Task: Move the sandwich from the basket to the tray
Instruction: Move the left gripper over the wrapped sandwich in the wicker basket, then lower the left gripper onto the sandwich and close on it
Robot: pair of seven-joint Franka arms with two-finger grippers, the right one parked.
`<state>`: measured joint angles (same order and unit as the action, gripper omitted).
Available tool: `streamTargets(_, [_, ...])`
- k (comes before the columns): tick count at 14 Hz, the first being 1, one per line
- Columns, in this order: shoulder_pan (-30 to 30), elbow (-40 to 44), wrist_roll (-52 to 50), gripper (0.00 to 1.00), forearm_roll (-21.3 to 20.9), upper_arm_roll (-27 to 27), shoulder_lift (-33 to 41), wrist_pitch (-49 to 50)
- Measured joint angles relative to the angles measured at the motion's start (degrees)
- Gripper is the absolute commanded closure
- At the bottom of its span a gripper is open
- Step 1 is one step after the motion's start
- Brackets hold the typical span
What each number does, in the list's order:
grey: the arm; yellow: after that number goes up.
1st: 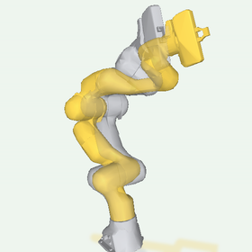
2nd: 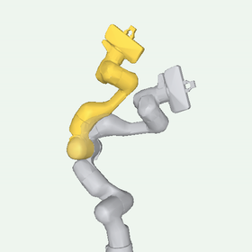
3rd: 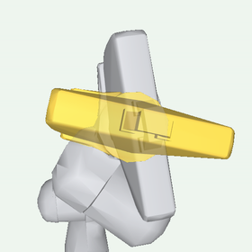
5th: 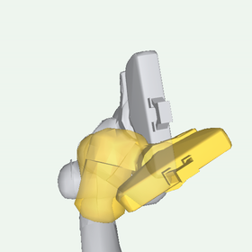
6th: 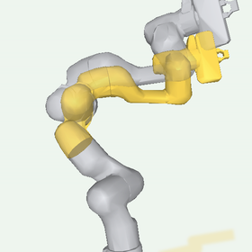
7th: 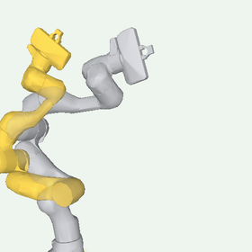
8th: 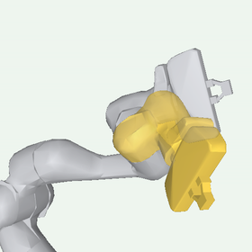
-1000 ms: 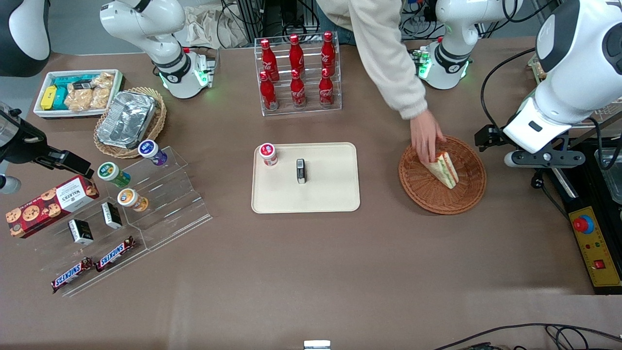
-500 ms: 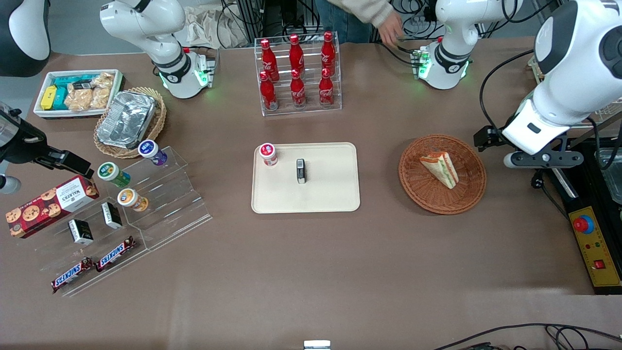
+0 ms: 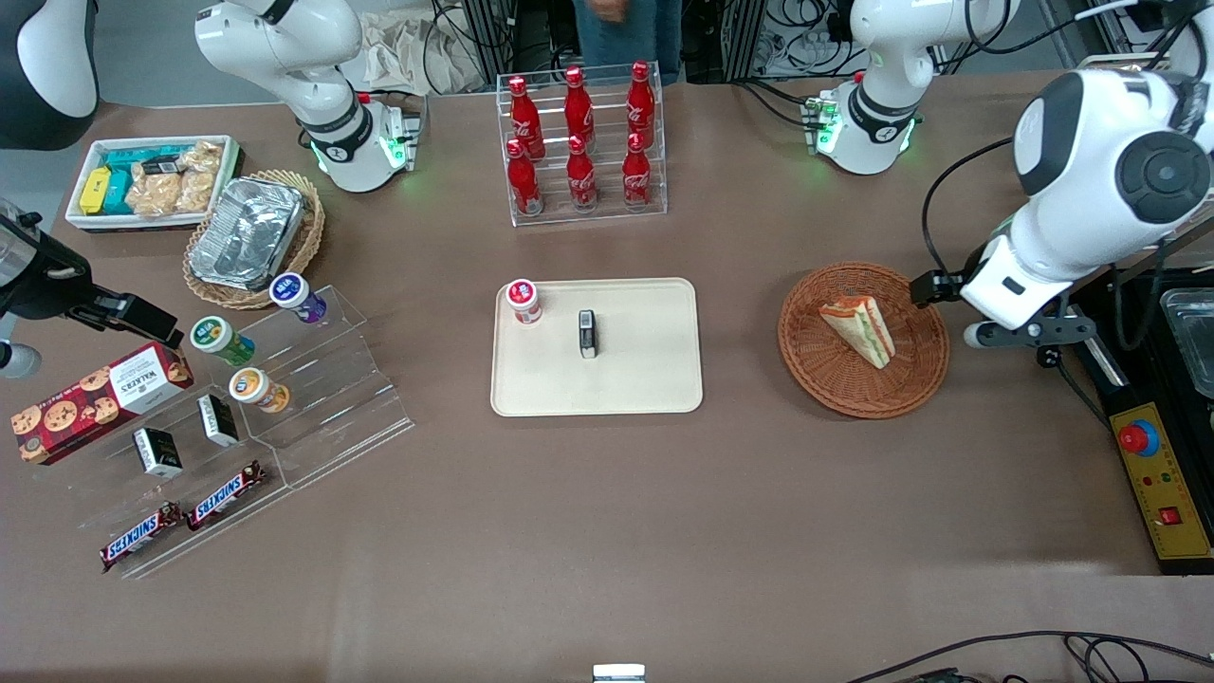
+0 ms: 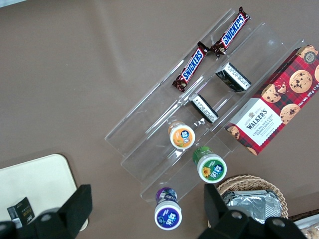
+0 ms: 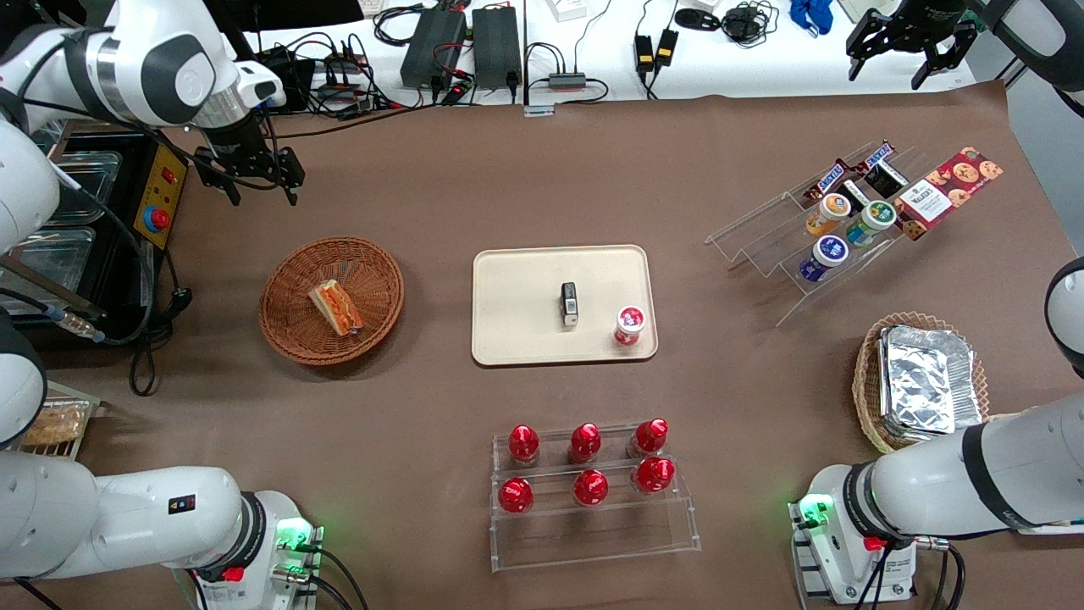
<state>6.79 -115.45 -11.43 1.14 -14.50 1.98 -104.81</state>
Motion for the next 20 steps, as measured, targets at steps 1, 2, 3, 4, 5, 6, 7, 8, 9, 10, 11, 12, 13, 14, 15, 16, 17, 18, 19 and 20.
streamTargets(1, [0.02,-1.5,-1.29,0.02,0.6,0.0,0.23,-1.39])
streamTargets(2, [0.02,-2.68,-2.24,0.02,0.84,0.0,0.46,-2.43])
streamTargets(3, [0.03,-3.67,-2.83,0.01,0.94,0.0,0.77,-3.23])
streamTargets(4, [0.05,-4.62,-3.11,0.01,0.98,0.02,1.19,-4.23])
streamTargets(5, [0.14,-5.91,-3.43,0.01,1.01,0.14,1.81,-5.99])
streamTargets(6, [0.39,-7.77,-3.69,0.01,1.3,0.48,2.65,-8.59])
streamTargets(7, [0.75,-10.3,-3.72,0.01,2.09,0.86,3.68,-11.8])
streamTargets(8, [1.1,-13.26,-4.01,0.01,3.03,1.09,4.72,-15.2])
streamTargets(9, [1.24,-16.29,-5.47,0.01,3.54,1.16,5.56,-18.59])
streamTargets(10, [1.12,-18.83,-7.96,0.01,3.59,1.12,6.05,-21.47])
streamTargets(11, [0.72,-20.64,-10.98,0.01,3.59,0.94,6.14,-23.51])
streamTargets(12, [-0.02,-21.8,-13.89,0.01,3.59,0.75,5.96,-24.67])
streamTargets(13, [-0.88,-22.47,-16.28,0.01,3.59,0.63,5.68,-25.1])
streamTargets(14, [-1.56,-22.83,-18.04,0.01,3.59,0.54,5.26,-25.18])
streamTargets(15, [-2.0,-23.01,-19.25,0.01,3.59,0.53,4.72,-25.28])
streamTargets(16, [-2.21,-23.07,-20.3,0.01,3.59,0.53,4.07,-25.68])
streamTargets(17, [-2.22,-23.08,-21.31,0.01,3.59,0.54,3.4,-26.1])
streamTargets(18, [-2.22,-23.08,-22.23,0.01,3.59,0.54,2.74,-26.28])
streamTargets(19, [-2.22,-23.08,-23.28,0.01,3.59,0.54,2.11,-26.36])
streamTargets(20, [-2.22,-23.09,-24.47,0.01,3.59,0.54,1.47,-26.38])
